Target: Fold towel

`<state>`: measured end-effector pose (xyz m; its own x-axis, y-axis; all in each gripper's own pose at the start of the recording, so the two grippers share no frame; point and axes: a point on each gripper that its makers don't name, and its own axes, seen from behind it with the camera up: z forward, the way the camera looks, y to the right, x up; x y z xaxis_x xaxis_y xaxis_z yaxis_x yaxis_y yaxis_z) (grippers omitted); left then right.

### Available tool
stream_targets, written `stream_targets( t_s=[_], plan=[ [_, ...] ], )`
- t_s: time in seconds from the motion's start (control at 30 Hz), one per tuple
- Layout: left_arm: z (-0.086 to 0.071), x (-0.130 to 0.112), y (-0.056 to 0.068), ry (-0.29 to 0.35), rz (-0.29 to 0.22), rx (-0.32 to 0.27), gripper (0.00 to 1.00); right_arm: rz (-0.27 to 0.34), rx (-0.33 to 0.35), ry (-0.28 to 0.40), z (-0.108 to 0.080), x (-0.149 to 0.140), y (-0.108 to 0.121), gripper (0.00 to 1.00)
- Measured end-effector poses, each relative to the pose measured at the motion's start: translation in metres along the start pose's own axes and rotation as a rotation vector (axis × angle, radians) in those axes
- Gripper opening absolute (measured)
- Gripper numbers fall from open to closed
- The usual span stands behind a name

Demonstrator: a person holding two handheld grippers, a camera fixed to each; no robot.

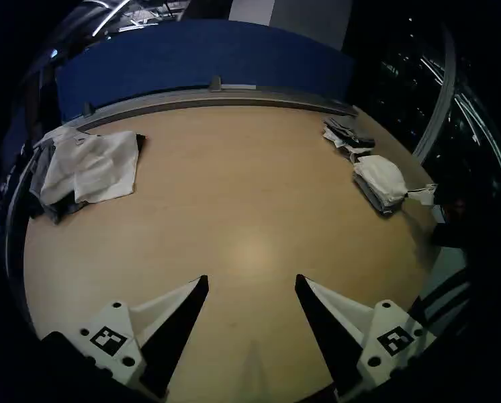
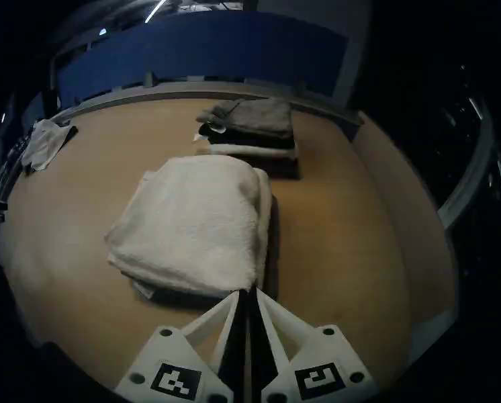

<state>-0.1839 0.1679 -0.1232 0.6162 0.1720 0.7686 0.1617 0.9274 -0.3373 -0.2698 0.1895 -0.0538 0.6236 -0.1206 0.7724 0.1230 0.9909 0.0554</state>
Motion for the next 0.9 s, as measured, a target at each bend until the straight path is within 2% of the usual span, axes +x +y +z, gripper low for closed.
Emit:
stream_targets(
  t_s=[0.27, 0.4, 0.47, 0.63, 0.9],
  plan=[
    [0.001, 0.001, 0.001, 0.0, 0.0, -0.002, 0.96, 0.028, -0.001, -0.007, 0.001, -0.004, 0.001, 0.04],
    [0.002, 0.002, 0.002, 0.0, 0.004, -0.002, 0.96, 0.022, -0.015, -0.02, 0.002, -0.007, 0.003, 0.09],
    [0.003, 0.003, 0.002, -0.001, 0.005, -0.001, 0.96, 0.018, -0.021, -0.023, 0.002, -0.008, 0.003, 0.16],
    [0.003, 0.003, 0.002, 0.0, 0.002, -0.002, 0.96, 0.012, -0.035, -0.014, -0.003, -0.007, 0.005, 0.52],
    [0.005, 0.005, 0.003, 0.001, 0.001, -0.005, 0.96, 0.021, -0.047, 0.022, -0.014, 0.002, 0.011, 0.78]
  ],
)
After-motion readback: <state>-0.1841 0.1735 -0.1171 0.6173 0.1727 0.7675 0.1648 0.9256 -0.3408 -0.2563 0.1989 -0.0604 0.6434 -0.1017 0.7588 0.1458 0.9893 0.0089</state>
